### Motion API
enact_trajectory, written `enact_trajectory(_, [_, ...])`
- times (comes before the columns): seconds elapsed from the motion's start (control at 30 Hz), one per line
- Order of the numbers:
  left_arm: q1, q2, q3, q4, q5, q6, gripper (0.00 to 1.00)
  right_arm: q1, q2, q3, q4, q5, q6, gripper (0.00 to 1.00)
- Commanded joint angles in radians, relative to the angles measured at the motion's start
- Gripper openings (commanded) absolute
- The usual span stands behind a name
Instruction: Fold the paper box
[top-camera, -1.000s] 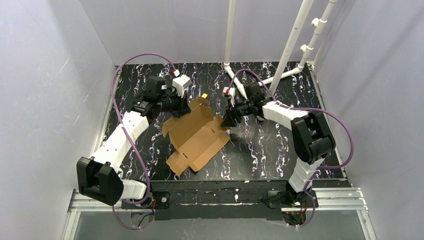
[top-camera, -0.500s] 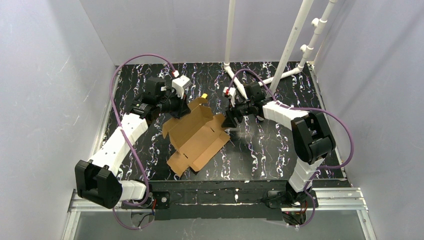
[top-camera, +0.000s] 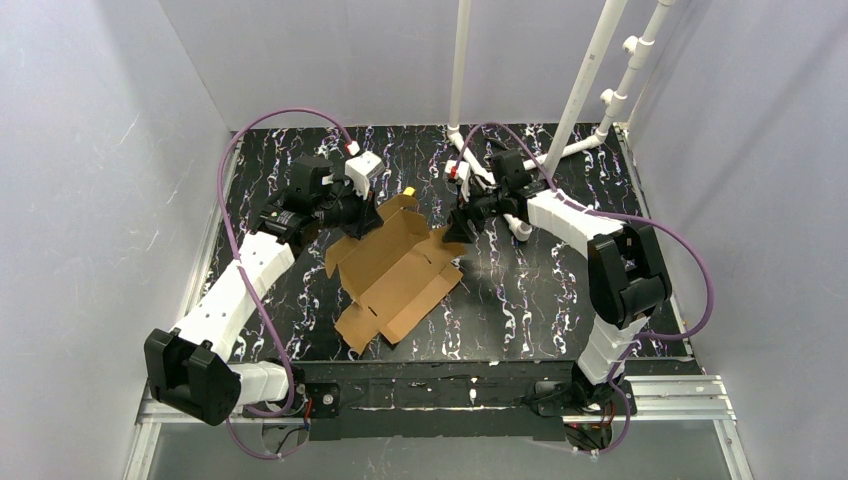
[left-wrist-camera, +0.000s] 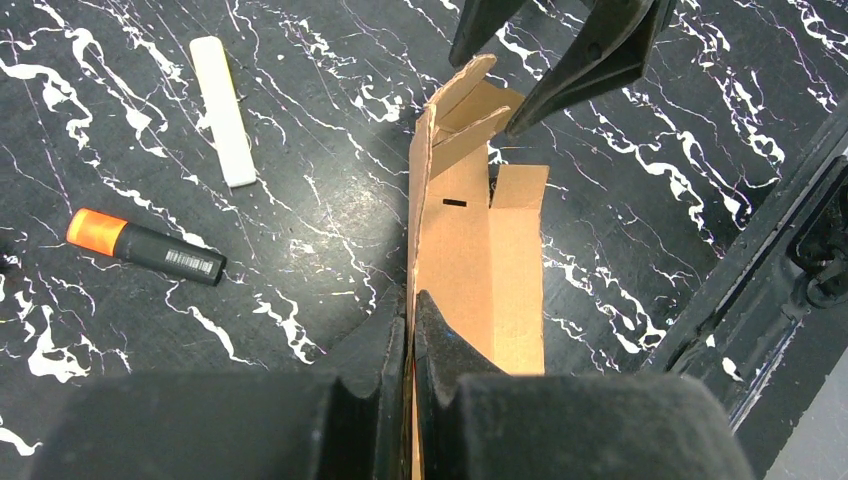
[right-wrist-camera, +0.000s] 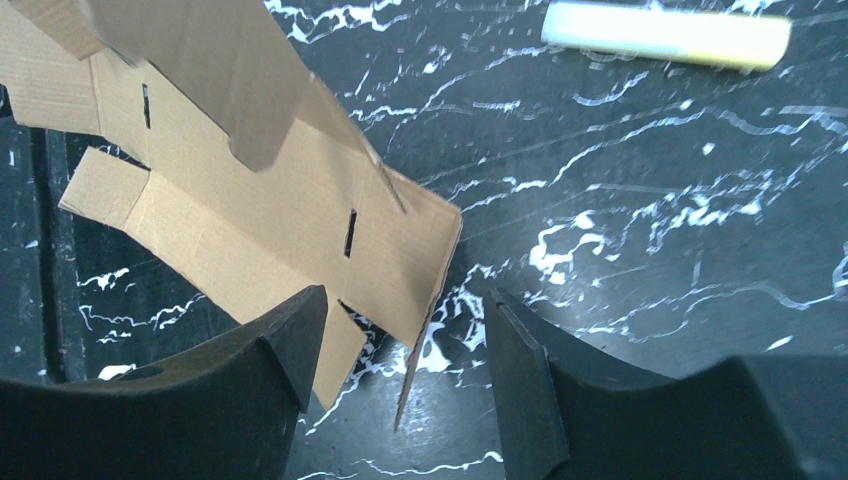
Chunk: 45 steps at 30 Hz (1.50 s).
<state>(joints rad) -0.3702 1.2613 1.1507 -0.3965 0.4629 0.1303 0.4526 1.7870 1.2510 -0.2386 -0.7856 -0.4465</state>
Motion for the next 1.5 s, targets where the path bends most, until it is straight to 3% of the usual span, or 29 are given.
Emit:
enact_trajectory(0.0, [-0.01,-0.044,0.017,-0.008,-0.029,0.006,0.0,-0.004,-0.029,0.109,-0.105,-0.037,-0.11,0.69])
enact_trajectory(0.1, [-0.013,-0.05,0.022,-0.014,-0.051,0.003,0.0,-0.003,-0.049,0.147,-0.218,-0.103,-0.213,0.71])
enact_trajectory(0.23, [-0.014,-0.054,0.027,-0.018,-0.068,-0.005,0.0,-0.003,-0.112,0.081,-0.314,-0.203,-0.345,0.74])
enact_trajectory(0.33, [-0.018,-0.057,0.019,-0.019,-0.074,-0.01,0.0,-0.002,-0.164,0.003,-0.378,-0.236,-0.517,0.8])
enact_trajectory(0.5, [-0.027,-0.052,0.024,-0.04,-0.09,-0.032,0.0,0.009,-0.221,-0.05,-0.662,-0.284,-0.985,0.98])
enact_trajectory(0.57, [-0.032,-0.053,0.024,-0.051,-0.105,-0.04,0.0,0.023,-0.239,-0.075,-0.653,-0.262,-0.992,0.98])
enact_trajectory(0.63, [-0.033,-0.058,0.023,-0.058,-0.124,-0.058,0.0,0.029,-0.247,-0.122,-0.578,-0.241,-0.913,0.98])
enact_trajectory(0.93, [-0.047,-0.097,-0.014,-0.06,-0.176,-0.123,0.0,0.052,-0.29,-0.365,0.122,-0.076,-0.206,0.91])
enact_trajectory(1.07, [-0.056,-0.102,-0.019,-0.052,-0.19,-0.167,0.0,0.051,-0.245,-0.413,0.338,0.06,0.067,0.88])
enact_trajectory(1.47, [-0.071,-0.141,-0.086,-0.005,-0.234,-0.231,0.0,0.048,-0.151,-0.51,0.597,0.135,0.366,0.88])
